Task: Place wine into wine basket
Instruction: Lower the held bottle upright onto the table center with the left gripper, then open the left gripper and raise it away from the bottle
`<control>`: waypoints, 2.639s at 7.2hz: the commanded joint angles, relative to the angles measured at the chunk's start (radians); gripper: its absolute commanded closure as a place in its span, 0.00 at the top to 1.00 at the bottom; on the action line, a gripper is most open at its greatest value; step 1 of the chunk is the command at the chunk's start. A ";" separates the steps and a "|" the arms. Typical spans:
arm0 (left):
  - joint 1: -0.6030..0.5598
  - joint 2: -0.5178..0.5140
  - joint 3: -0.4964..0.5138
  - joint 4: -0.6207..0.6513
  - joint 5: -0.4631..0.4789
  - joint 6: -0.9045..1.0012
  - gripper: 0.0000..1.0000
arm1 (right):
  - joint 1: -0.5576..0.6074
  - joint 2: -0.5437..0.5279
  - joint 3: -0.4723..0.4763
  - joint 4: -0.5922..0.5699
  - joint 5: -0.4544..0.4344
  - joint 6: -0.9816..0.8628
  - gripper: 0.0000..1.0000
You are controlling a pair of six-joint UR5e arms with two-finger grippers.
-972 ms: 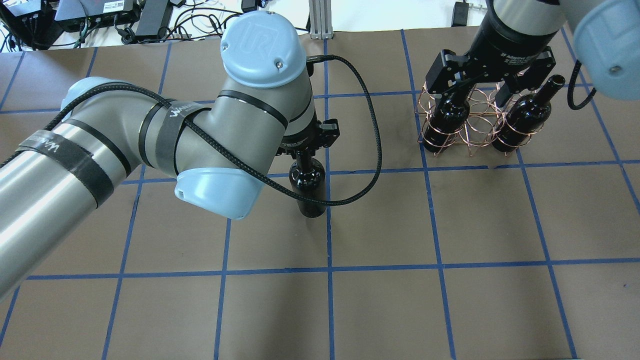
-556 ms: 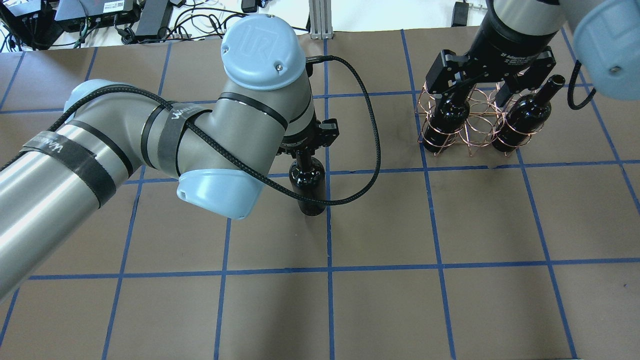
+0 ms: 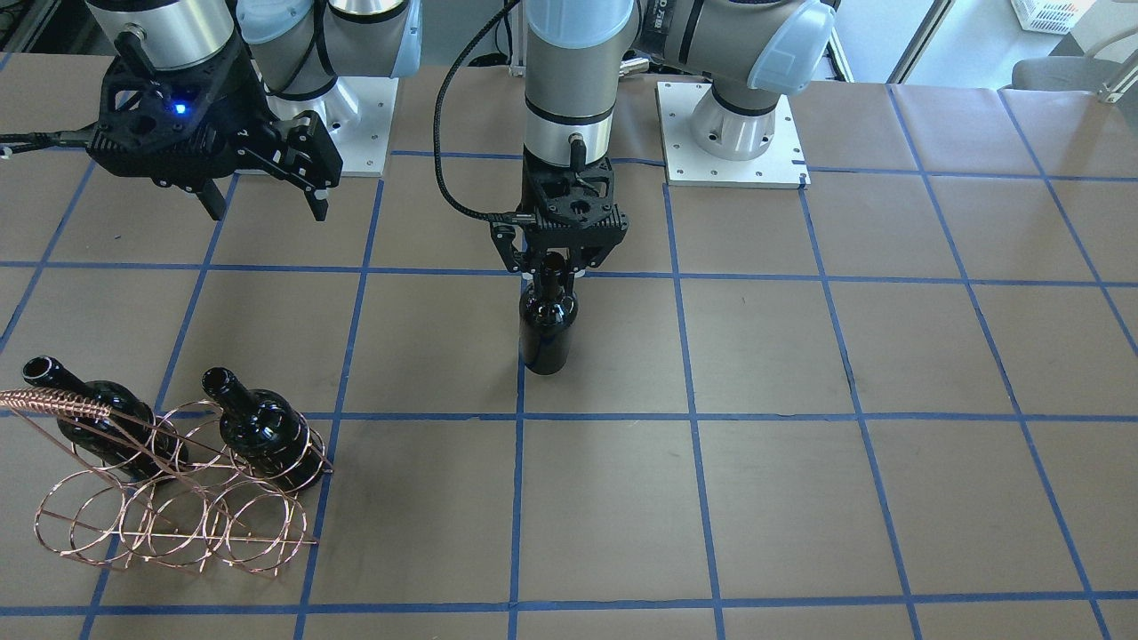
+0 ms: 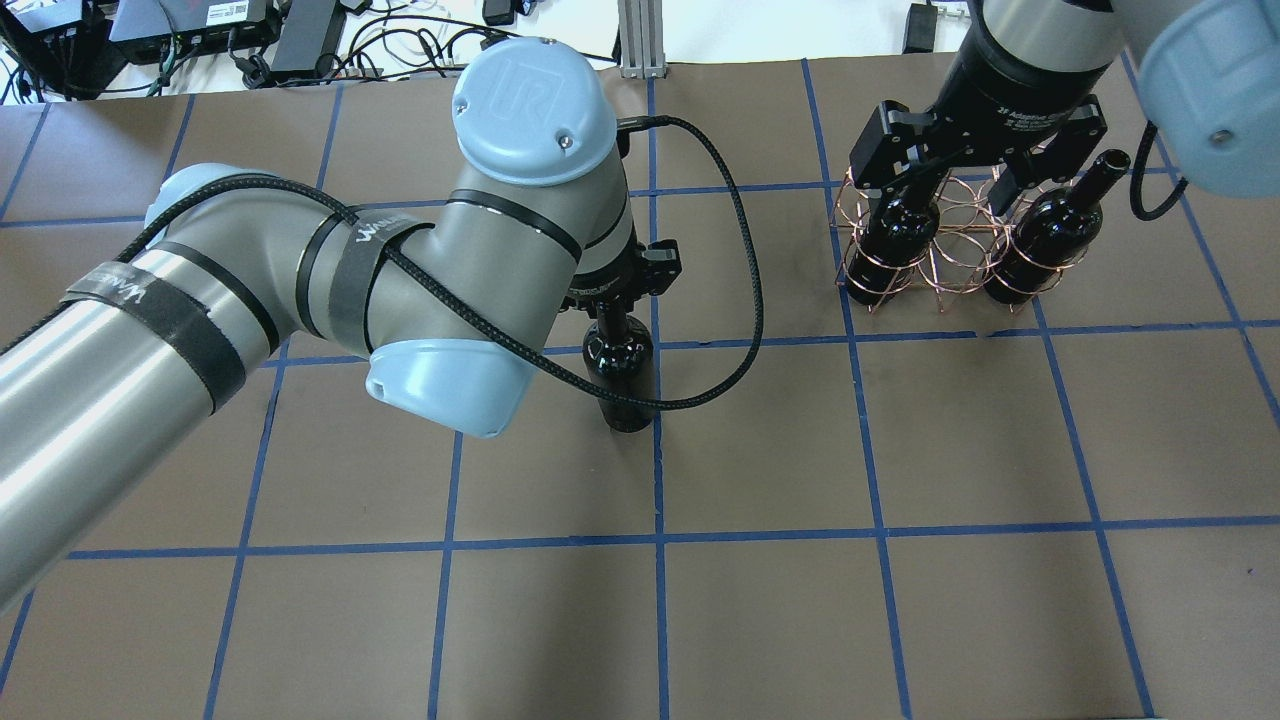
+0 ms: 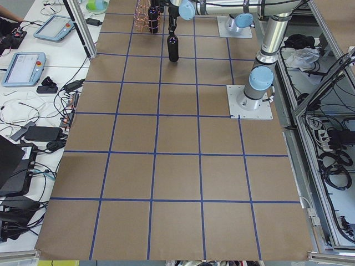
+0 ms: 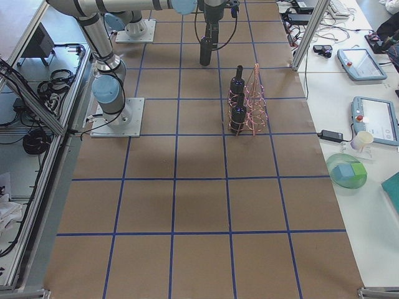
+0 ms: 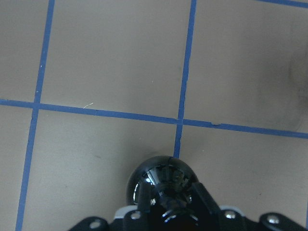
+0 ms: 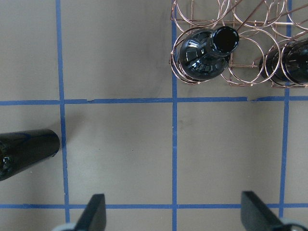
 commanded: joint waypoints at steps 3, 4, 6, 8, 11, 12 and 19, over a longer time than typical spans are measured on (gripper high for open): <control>-0.002 0.000 -0.012 0.000 0.001 -0.008 0.08 | 0.000 -0.006 0.004 0.002 0.001 -0.002 1.00; -0.002 -0.003 -0.012 0.000 0.001 -0.008 0.23 | 0.002 -0.007 0.007 0.000 -0.001 -0.001 1.00; -0.002 -0.003 -0.012 0.000 0.003 -0.010 0.62 | 0.000 -0.007 0.009 0.000 0.001 -0.004 1.00; -0.002 -0.001 -0.012 0.002 0.003 -0.010 0.68 | 0.000 0.003 0.010 0.002 0.001 -0.005 1.00; 0.026 0.005 0.008 0.029 0.004 0.013 0.74 | 0.000 -0.007 0.010 0.000 -0.001 0.007 1.00; 0.073 0.023 0.021 0.037 -0.002 0.018 0.82 | 0.000 -0.007 0.010 0.000 -0.004 0.012 1.00; 0.362 0.103 0.139 -0.313 -0.039 0.605 1.00 | 0.226 0.124 -0.057 -0.073 -0.071 0.007 1.00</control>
